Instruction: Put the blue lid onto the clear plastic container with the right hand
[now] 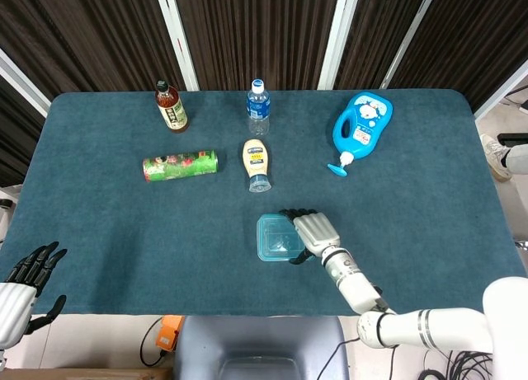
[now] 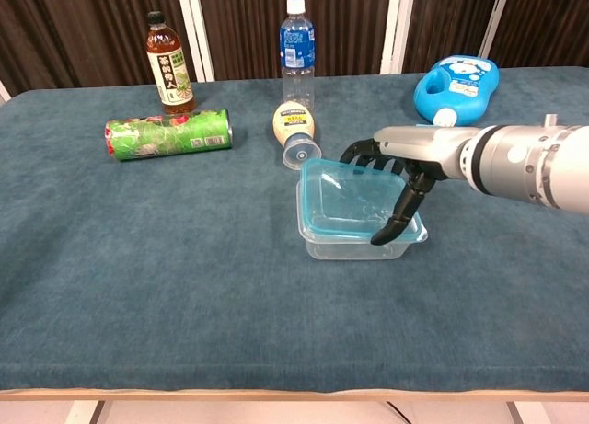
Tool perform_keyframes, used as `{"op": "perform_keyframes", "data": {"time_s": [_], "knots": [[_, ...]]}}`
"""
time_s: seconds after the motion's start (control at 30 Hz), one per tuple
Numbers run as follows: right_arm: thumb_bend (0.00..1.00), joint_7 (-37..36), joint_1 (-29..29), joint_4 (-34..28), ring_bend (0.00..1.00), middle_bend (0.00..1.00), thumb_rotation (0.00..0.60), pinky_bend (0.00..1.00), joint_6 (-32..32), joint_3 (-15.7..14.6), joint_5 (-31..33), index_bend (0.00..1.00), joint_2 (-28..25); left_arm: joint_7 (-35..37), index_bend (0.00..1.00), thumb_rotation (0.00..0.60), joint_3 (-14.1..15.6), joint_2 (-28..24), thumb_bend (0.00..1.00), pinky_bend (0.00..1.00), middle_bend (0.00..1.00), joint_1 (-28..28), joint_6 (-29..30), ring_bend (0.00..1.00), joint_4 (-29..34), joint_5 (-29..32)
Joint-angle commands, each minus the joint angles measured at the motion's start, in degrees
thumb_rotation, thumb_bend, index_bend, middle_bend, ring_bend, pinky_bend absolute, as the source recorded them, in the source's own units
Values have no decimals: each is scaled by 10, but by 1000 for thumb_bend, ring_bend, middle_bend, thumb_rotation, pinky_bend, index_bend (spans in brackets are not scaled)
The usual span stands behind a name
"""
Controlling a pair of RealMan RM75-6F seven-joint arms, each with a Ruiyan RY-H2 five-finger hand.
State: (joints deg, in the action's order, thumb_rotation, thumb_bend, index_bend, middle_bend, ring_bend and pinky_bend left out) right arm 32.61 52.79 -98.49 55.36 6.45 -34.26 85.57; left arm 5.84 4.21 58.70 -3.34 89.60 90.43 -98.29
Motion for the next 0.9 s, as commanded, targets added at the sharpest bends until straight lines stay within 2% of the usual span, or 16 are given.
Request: {"op": "perform_keyframes", "data": {"time_s": [0.03,0.27,0.43,0.67,0.9], "knots": [[245,9,6,1,502,495,600,575,2,-1,10,709,4,0,0,600,0,0,392,158,0,0,0,0,0,0],[246,37,24,5,477,495,600,567,-2,-3,47,683,11,2,0,600,0,0,392,158,0,0,0,0,0,0],[245,57,39,3,425,495,600,522,-6,-6,73,640,13,5,0,600,0,-1,392,158,0,0,1,0,0,1],[245,82,56,1,318,421,600,406,5,-10,96,521,16,9,0,600,0,-3,393,158,0,0,2,0,0,1],[246,91,62,-5,211,290,600,334,10,-13,107,349,13,10,0,600,0,-4,392,158,0,-1,1,0,0,0]]}}
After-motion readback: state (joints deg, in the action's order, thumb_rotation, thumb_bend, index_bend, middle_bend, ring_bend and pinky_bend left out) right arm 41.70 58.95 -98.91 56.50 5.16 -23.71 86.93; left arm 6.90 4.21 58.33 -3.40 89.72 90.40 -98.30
